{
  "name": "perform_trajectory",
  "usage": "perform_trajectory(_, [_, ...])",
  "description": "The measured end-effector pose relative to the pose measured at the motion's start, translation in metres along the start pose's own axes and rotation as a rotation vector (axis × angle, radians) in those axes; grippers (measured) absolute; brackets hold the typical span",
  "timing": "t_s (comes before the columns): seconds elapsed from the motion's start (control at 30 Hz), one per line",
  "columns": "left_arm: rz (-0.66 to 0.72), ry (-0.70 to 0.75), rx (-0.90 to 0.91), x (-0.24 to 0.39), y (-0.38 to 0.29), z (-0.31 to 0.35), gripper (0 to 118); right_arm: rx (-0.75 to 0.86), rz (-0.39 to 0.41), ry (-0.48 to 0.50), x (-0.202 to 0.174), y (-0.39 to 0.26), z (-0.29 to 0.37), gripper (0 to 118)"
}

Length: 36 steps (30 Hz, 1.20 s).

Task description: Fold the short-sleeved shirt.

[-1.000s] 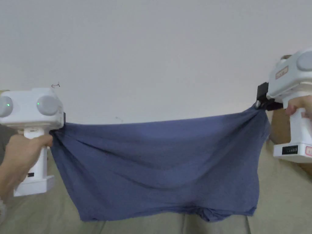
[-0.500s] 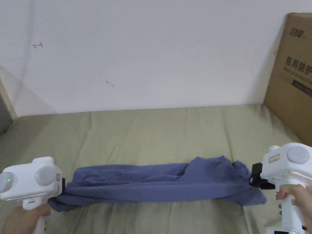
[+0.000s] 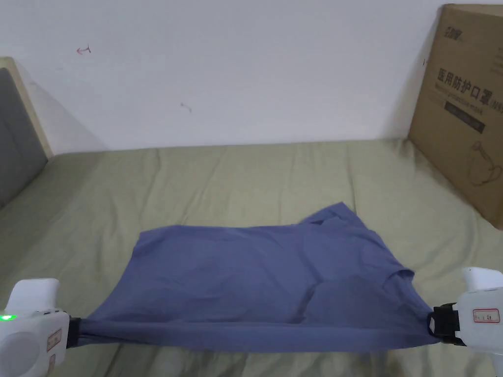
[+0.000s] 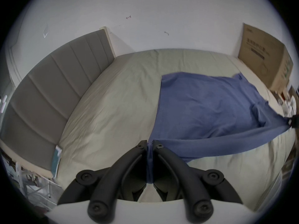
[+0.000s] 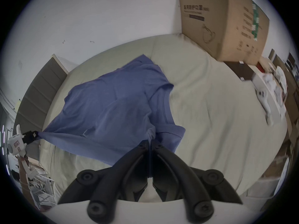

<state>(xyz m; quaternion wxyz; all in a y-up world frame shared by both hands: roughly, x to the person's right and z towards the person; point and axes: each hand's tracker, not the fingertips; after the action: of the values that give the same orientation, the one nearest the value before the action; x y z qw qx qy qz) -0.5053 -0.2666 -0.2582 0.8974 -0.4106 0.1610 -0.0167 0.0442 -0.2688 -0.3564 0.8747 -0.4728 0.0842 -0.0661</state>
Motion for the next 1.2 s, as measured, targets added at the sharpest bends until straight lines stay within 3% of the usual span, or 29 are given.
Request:
perform_trajectory(0.2, [0.021,0.010,-0.058,-0.012,-0.090,0.023,5,-0.053,0.001,-0.010,0.016,-0.095,0.029,3])
perform_trajectory(0.33, [0.055,-0.018,-0.073,-0.019,-0.124,0.027,7,-0.069,-0.093,0.014,0.031,-0.127,0.029,3])
perform_trajectory(0.4, [0.069,-0.025,-0.077,-0.021,-0.130,0.026,40,-0.042,-0.088,0.016,0.029,-0.134,0.029,4])
perform_trajectory(0.43, [0.060,-0.003,-0.097,-0.021,-0.131,0.025,61,-0.039,-0.086,0.010,0.026,-0.135,0.029,12])
perform_trajectory(0.47, [0.066,0.009,-0.098,-0.020,-0.133,0.026,87,-0.036,-0.080,-0.008,0.023,-0.136,0.029,41])
perform_trajectory(0.5, [0.082,0.003,-0.084,-0.024,-0.135,0.029,99,-0.025,-0.051,-0.048,0.020,-0.137,0.030,66])
perform_trajectory(0.53, [0.122,-0.020,-0.060,-0.028,-0.135,0.036,102,-0.017,-0.026,-0.071,0.018,-0.138,0.033,83])
perform_trajectory(0.63, [0.172,-0.082,-0.023,-0.034,-0.133,0.062,102,0.026,-0.002,-0.076,0.012,-0.143,0.051,86])
perform_trajectory(0.8, [0.169,-0.131,0.033,-0.031,-0.144,0.099,78,0.129,-0.004,-0.019,0.005,-0.156,0.087,78])
perform_trajectory(0.83, [0.168,-0.126,0.031,-0.029,-0.148,0.102,54,0.139,-0.016,0.002,0.002,-0.163,0.091,65])
perform_trajectory(0.87, [0.165,-0.118,0.029,-0.025,-0.155,0.104,17,0.140,-0.024,0.022,0.001,-0.169,0.092,37])
perform_trajectory(0.9, [0.159,-0.106,0.034,-0.023,-0.164,0.103,0,0.134,-0.022,0.040,-0.001,-0.177,0.091,14])
perform_trajectory(0.93, [0.163,-0.082,0.040,-0.022,-0.172,0.101,0,0.132,-0.027,0.032,-0.004,-0.187,0.088,4])
perform_trajectory(1.1, [0.204,-0.091,-0.014,-0.040,-0.183,0.074,0,0.063,0.034,0.005,-0.008,-0.203,0.074,2])
perform_trajectory(1.13, [0.209,-0.095,-0.015,-0.042,-0.179,0.074,13,0.058,0.022,0.005,-0.006,-0.203,0.072,2])
perform_trajectory(1.17, [0.212,-0.098,-0.015,-0.045,-0.177,0.071,45,0.054,0.005,0.013,-0.003,-0.202,0.071,2])
perform_trajectory(1.2, [0.217,-0.092,-0.019,-0.048,-0.174,0.064,65,0.056,-0.021,0.016,0.000,-0.199,0.070,2])
